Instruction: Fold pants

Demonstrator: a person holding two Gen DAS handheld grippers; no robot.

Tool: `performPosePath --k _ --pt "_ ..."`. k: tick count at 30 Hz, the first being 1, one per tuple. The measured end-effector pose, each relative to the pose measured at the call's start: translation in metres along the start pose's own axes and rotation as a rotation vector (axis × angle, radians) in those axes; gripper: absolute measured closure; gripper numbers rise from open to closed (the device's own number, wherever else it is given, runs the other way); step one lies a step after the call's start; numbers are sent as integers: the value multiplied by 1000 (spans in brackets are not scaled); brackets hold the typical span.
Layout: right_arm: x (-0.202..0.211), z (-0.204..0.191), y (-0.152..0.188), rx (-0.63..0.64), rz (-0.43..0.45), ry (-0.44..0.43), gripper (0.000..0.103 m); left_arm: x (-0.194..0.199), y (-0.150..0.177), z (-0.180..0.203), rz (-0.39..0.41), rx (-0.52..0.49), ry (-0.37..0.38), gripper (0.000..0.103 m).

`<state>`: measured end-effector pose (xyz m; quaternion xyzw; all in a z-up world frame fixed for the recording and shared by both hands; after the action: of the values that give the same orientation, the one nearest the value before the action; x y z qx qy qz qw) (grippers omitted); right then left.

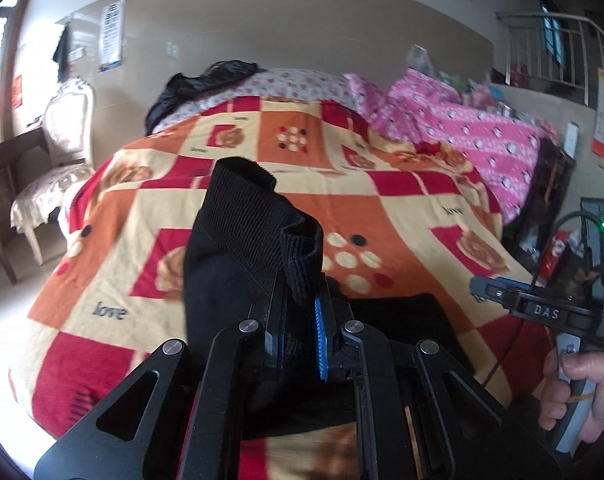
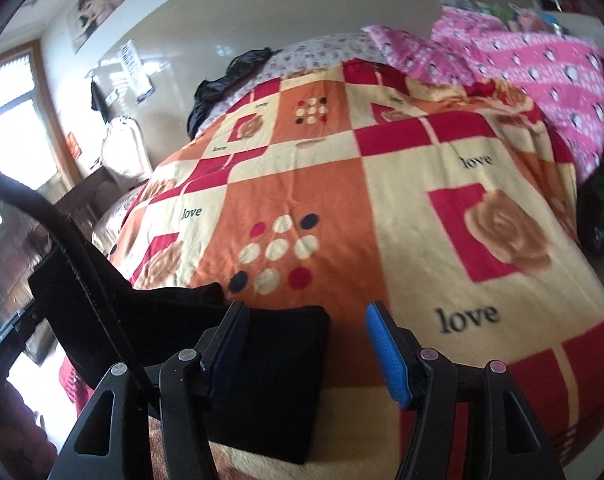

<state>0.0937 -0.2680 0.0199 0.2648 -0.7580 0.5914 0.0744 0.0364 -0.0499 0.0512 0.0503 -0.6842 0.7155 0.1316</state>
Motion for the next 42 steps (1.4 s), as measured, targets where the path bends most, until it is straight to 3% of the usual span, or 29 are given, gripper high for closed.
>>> performPosePath --k 11,19,20,23,25,27,28,29,32,35,36,37,38,39,40,41,42 --pt "20 34 19 -52 -20 60 44 -35 35 110 -144 -81 171 93" --pt "21 28 26 -34 -27 55 44 -58 72 114 -276 -16 214 93" --pt "22 24 25 -26 -20 46 44 -56 74 113 -272 -4 221 89" --pt "24 13 15 -6 1 29 44 -50 72 123 -272 36 300 62" --pt "24 2 2 7 21 -16 44 -43 69 129 -253 24 336 55" --pt "22 -15 -15 15 36 -108 44 -39 67 131 -239 21 349 55" --pt "18 -28 -24 -10 24 -212 44 -38 67 130 -239 36 359 55" --pt "12 -43 -31 -72 -21 -371 44 -39 67 128 -241 51 363 55" --pt "-13 -74 -41 -232 -188 -677 44 -40 68 124 -246 86 372 55" --pt "-48 -89 -32 -367 -373 -800 44 -39 70 123 -231 94 375 55" --pt "-62 -90 -23 -409 -449 -808 44 -38 72 124 -228 97 377 55" --pt "-73 -87 -16 -398 -489 -760 44 -39 74 123 -227 95 376 55" --pt "-92 -69 -3 -355 -524 -608 45 -38 76 124 -222 92 378 55" --pt "-102 -56 7 -349 -559 -530 52 -36 77 126 -213 87 382 55" --pt "-113 -38 20 -359 -602 -440 64 -36 77 126 -209 80 379 55" --pt "-118 -23 27 -374 -599 -392 102 -36 77 127 -203 72 378 55" --pt "-119 -18 30 -400 -591 -396 103 -36 78 128 -204 70 381 55"
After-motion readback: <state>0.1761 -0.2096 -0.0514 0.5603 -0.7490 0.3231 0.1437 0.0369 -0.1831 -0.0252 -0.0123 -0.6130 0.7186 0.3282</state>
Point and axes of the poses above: each gripper's, at about its wrist camera, not at the fingertips, and x roughly against the way its jaws point, z to its right, y to its underside, the point moved 8 cm from there along -x, roughly the way its jaws point, and after that the axes turned 13 degrees about z, right-handed, at the moved point
